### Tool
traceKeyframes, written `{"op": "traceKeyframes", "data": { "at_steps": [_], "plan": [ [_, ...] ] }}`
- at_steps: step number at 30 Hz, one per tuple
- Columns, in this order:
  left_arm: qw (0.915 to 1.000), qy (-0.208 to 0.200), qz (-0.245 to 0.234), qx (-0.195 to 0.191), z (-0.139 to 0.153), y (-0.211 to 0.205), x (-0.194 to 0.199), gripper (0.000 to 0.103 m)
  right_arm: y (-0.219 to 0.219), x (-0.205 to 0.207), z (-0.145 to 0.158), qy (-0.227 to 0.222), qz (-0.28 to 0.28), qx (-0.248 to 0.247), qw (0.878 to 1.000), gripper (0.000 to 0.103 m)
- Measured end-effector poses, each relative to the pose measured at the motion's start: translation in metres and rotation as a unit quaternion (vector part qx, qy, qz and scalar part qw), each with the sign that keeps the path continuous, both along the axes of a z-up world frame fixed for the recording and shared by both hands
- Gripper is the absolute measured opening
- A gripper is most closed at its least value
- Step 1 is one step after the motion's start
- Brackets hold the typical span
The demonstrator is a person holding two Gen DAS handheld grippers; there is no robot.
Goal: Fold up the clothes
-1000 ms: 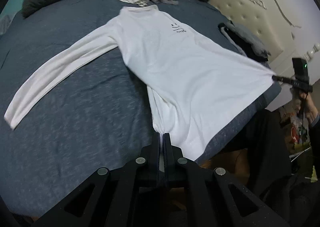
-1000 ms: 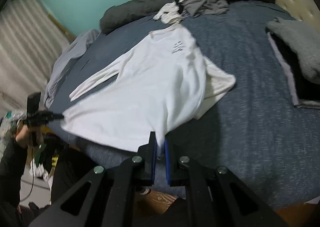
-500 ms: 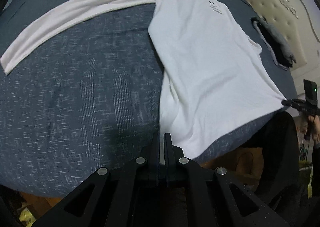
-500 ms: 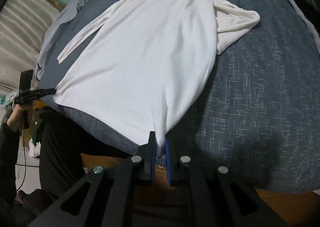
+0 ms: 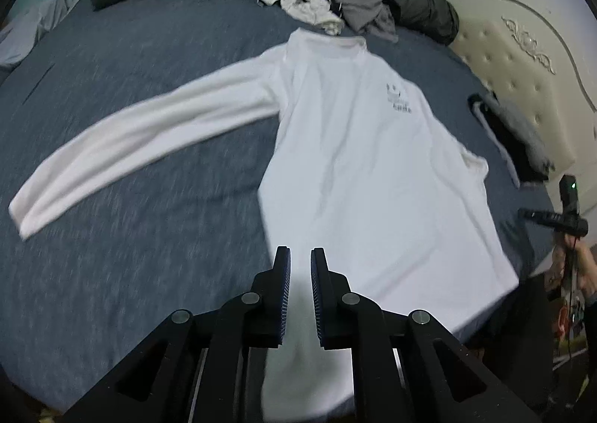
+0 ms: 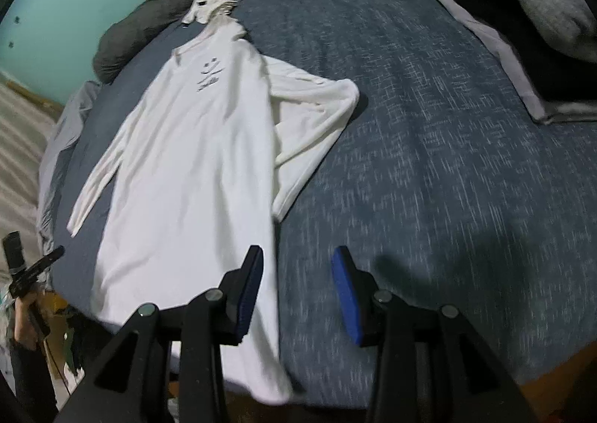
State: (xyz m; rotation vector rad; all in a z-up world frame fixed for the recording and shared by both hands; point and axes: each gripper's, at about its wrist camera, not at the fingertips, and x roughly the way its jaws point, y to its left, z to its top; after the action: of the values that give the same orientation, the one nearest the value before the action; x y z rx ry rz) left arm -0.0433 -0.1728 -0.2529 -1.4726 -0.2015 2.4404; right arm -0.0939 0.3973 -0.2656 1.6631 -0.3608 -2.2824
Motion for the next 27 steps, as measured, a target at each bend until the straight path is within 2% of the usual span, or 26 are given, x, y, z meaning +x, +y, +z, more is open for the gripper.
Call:
{"op": "traceKeyframes", "data": {
  "at_steps": [4, 8, 10, 18, 19, 21, 24, 27],
  "plan": [
    [0.9998, 0.014, 0.004, 0.012, -0.008, 0.021, -0.029, 0.012, -0.005, -0.029, -0.018, -0.021, -0.028, -0.008, 0.999, 0.040],
    [0.9993, 0.023, 0.008, 0.027, -0.019, 0.042, -0.051, 0.013, -0.007, -0.054, -0.033, -0.034, -0.052, -0.014, 0.998, 0.048],
    [0.9989, 0.028, 0.013, 0.036, -0.027, 0.049, -0.061, 0.015, -0.008, -0.066, -0.039, -0.040, -0.059, -0.015, 0.997, 0.049],
    [0.9957, 0.047, 0.035, 0.071, -0.059, 0.061, -0.080, 0.016, -0.027, -0.096, -0.062, -0.047, -0.034, 0.009, 0.998, 0.048],
    [0.9956, 0.049, 0.037, 0.071, -0.064, 0.061, -0.080, 0.016, -0.030, -0.097, -0.062, -0.041, -0.026, 0.017, 0.999, 0.045],
    [0.9952, 0.050, 0.041, 0.073, -0.074, 0.060, -0.081, 0.016, -0.034, -0.100, -0.061, -0.033, -0.017, 0.031, 0.999, 0.020],
    [0.9945, 0.039, 0.049, 0.084, -0.087, 0.055, -0.085, 0.016, -0.035, -0.103, -0.057, -0.027, -0.009, 0.037, 0.999, 0.004],
    [0.9937, 0.044, 0.050, 0.090, -0.087, 0.051, -0.085, 0.016, -0.035, -0.106, -0.045, -0.014, 0.000, 0.041, 0.999, 0.002]
  ]
}}
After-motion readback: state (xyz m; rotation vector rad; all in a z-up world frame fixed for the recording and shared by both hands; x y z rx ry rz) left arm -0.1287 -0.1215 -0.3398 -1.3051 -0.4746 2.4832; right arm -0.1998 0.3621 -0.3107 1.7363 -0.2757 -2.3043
